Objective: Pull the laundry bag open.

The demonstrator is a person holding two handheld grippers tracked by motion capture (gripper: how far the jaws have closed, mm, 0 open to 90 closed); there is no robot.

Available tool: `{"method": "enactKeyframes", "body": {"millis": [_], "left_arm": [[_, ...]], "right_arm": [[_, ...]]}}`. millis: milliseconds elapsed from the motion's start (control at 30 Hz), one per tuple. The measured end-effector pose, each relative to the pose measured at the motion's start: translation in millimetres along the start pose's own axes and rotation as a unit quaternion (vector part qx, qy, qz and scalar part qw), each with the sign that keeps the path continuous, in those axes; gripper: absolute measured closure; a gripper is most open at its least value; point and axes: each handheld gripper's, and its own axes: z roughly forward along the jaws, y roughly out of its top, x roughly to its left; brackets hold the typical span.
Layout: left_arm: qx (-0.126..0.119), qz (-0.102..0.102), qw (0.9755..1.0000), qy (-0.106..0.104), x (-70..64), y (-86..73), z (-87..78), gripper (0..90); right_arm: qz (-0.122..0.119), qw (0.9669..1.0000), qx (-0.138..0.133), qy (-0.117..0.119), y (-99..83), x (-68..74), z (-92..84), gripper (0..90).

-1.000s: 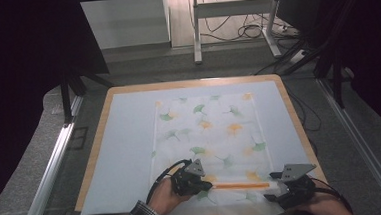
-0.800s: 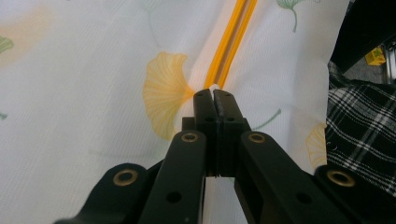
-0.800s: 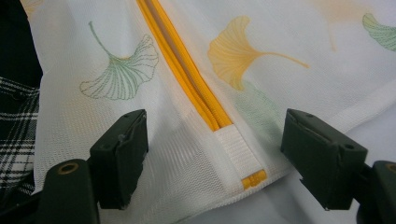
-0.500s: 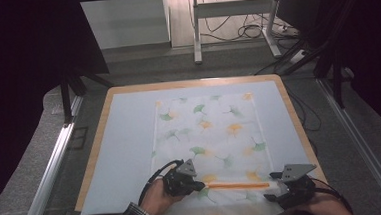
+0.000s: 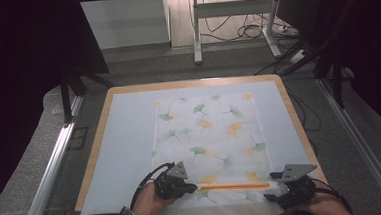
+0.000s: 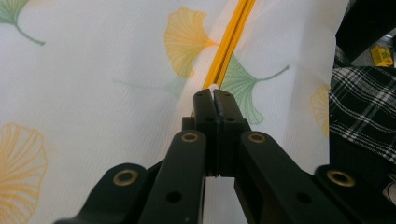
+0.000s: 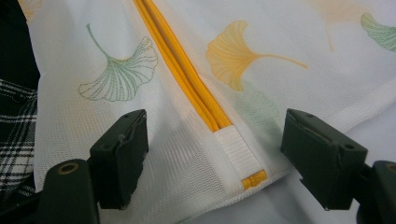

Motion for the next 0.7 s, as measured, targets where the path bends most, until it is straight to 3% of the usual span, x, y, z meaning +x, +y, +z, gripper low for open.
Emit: {"method": "enactKeyframes", "body": {"millis": [700], "left_arm": [[-0.003, -0.024, 0.9994, 0.024, 2.3, -25.2, -22.9, 90.0]], "right_arm": [[0.002, 1.0000, -0.002, -0.002, -0.4, 0.3, 0.0, 23.1]]}}
